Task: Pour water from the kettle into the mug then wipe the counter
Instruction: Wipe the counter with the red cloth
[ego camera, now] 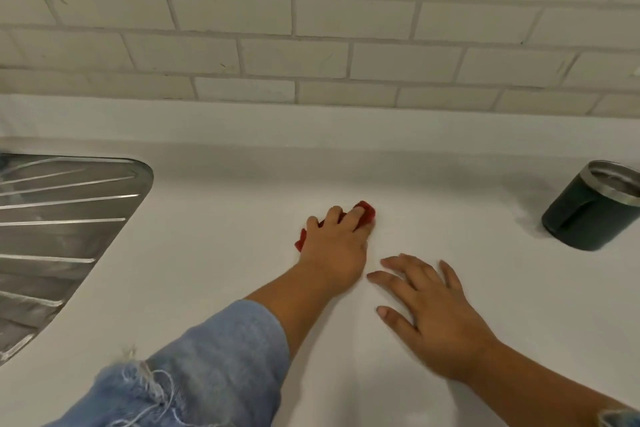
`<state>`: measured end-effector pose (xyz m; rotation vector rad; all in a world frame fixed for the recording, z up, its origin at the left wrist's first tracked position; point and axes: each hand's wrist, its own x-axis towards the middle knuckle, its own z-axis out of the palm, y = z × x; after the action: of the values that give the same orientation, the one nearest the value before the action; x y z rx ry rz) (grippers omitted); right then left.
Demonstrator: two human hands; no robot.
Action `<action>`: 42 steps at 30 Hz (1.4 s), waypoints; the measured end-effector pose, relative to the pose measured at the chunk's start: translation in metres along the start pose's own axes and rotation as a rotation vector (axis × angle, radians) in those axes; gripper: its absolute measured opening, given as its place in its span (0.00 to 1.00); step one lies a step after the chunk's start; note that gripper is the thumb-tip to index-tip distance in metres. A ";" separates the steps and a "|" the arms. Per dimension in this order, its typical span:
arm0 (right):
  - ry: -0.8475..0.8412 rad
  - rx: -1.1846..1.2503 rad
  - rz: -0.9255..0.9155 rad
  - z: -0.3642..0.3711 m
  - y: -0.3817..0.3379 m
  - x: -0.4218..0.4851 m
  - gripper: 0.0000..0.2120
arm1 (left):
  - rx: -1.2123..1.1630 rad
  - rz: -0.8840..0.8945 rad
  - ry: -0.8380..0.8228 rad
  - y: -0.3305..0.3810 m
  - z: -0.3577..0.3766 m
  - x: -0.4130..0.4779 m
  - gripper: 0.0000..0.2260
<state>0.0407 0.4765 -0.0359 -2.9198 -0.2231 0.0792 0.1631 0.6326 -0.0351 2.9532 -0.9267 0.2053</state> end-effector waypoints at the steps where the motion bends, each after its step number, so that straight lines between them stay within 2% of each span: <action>1: 0.005 0.002 0.002 0.000 0.000 0.000 0.24 | 0.005 -0.023 -0.001 -0.010 0.002 0.014 0.22; 4: 0.023 -0.002 0.000 0.001 0.001 0.000 0.23 | 0.028 -0.157 -0.014 -0.055 0.008 0.050 0.22; 7: 0.041 0.014 -0.001 0.001 0.002 0.001 0.22 | 0.039 -0.368 -0.031 -0.118 0.012 0.065 0.24; 13: 0.040 0.011 -0.004 0.000 0.003 0.004 0.22 | 0.038 -0.792 -0.066 -0.237 0.000 0.022 0.24; 17: 0.030 0.002 -0.002 -0.001 0.002 0.003 0.23 | 0.018 -1.083 -0.031 -0.273 -0.008 -0.028 0.20; 19: 0.024 -0.014 -0.004 -0.001 0.002 0.003 0.24 | -0.047 -1.293 -0.044 -0.275 -0.019 -0.045 0.21; 20: 0.025 -0.018 -0.005 0.000 0.002 0.003 0.24 | -0.050 -1.320 -0.071 -0.271 -0.024 -0.051 0.23; 21: 0.024 -0.015 -0.004 0.000 0.002 0.003 0.24 | -0.010 -1.258 -0.089 -0.262 -0.030 -0.055 0.23; 24: 0.026 0.017 0.000 0.000 0.002 0.003 0.25 | 0.030 -0.899 -0.008 -0.199 -0.047 -0.062 0.16; 29: 0.045 0.017 -0.009 0.000 0.002 0.002 0.25 | -0.126 -0.338 0.014 -0.024 -0.054 -0.097 0.21; 31: 0.042 0.003 -0.009 0.001 0.002 0.003 0.25 | -0.207 -0.181 -0.020 0.031 -0.047 -0.130 0.23; 33: 0.040 -0.008 -0.009 0.001 0.001 0.002 0.24 | -0.165 -0.074 -0.024 0.057 -0.038 -0.164 0.23; 35: 0.046 -0.012 -0.025 0.001 0.002 0.001 0.24 | -0.065 -0.043 0.055 0.054 -0.033 -0.190 0.22; 37: 0.045 -0.023 -0.017 -0.002 0.004 0.003 0.24 | -0.047 -0.097 0.127 0.026 -0.031 -0.200 0.20; 42: 0.061 0.015 0.018 -0.007 0.003 0.020 0.22 | 0.017 -0.592 0.153 -0.089 -0.036 -0.210 0.20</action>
<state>0.0610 0.4747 -0.0305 -2.9047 -0.1853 -0.0052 0.0388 0.8276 -0.0279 3.0099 -0.0159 0.3997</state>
